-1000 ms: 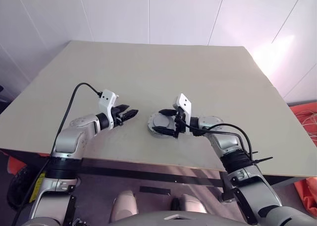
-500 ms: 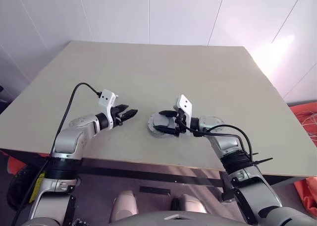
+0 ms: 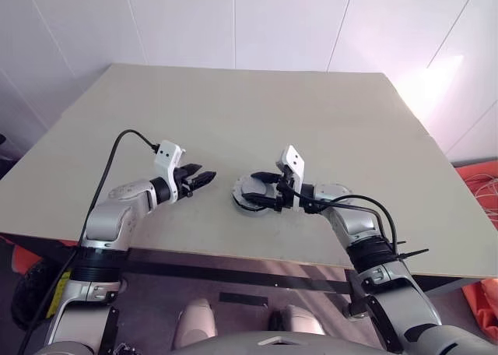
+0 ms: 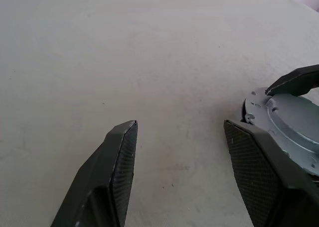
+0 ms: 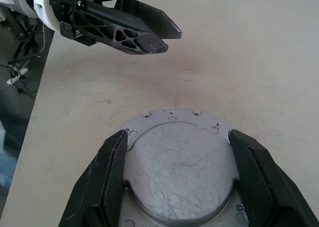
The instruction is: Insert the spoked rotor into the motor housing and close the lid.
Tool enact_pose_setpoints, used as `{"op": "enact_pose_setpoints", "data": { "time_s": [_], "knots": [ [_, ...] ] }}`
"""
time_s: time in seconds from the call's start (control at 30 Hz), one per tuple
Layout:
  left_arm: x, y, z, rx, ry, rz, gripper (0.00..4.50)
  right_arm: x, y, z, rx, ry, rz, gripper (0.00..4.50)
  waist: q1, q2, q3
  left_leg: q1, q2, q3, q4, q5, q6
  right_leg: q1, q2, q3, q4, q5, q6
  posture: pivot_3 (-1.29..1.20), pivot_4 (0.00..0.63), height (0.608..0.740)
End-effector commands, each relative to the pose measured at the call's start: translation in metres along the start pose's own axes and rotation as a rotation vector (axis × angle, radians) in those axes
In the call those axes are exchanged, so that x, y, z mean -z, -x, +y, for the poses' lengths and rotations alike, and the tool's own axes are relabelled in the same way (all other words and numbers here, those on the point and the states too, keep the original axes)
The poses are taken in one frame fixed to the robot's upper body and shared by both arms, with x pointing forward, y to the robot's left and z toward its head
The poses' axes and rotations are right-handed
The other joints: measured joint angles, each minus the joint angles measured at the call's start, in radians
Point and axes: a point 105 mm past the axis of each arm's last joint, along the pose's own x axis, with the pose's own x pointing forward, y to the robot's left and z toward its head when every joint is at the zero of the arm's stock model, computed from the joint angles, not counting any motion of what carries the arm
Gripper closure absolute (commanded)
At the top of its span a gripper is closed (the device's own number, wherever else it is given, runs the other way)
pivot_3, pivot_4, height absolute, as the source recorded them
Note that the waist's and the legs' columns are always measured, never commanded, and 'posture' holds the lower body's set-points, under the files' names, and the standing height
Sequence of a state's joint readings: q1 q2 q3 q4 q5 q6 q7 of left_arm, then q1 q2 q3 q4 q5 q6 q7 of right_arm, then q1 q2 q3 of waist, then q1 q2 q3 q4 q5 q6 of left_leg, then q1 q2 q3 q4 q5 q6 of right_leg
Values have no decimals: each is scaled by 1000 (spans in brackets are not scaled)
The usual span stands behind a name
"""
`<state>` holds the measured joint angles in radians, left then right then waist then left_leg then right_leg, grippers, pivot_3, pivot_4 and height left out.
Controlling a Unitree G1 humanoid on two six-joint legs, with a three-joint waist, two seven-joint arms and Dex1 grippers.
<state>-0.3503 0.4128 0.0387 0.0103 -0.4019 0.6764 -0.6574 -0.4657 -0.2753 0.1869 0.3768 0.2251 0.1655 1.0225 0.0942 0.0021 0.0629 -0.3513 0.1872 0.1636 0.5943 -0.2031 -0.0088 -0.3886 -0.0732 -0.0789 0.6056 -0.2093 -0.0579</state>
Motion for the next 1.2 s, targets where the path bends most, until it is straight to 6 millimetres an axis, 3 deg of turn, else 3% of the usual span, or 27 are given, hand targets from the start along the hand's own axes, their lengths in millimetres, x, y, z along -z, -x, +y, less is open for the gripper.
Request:
{"op": "enact_pose_setpoints", "data": {
  "time_s": [0.03,0.4,0.77,1.2],
  "knots": [
    [-16,3,0,-3,-35,-51,1543,-24,3,-5,12,66,-62,1389,0,0,0,0,0,0,0,0,0,0,0,0,0,0,0,0,0,740],
    [-15,4,0,-3,-36,-47,1543,0,-1,-2,18,148,33,1389,0,0,0,0,0,0,0,0,0,0,0,0,0,0,0,0,0,740],
    [-16,5,0,-4,-39,-48,1543,5,-5,-1,5,153,50,1389,-2,0,0,1,0,0,0,0,0,0,0,0,0,0,0,0,0,740],
    [-16,5,-3,-3,-29,-52,1543,36,7,-3,-2,107,181,1389,-1,0,0,3,0,0,0,0,0,3,0,0,0,0,0,0,0,740]
  ]
}}
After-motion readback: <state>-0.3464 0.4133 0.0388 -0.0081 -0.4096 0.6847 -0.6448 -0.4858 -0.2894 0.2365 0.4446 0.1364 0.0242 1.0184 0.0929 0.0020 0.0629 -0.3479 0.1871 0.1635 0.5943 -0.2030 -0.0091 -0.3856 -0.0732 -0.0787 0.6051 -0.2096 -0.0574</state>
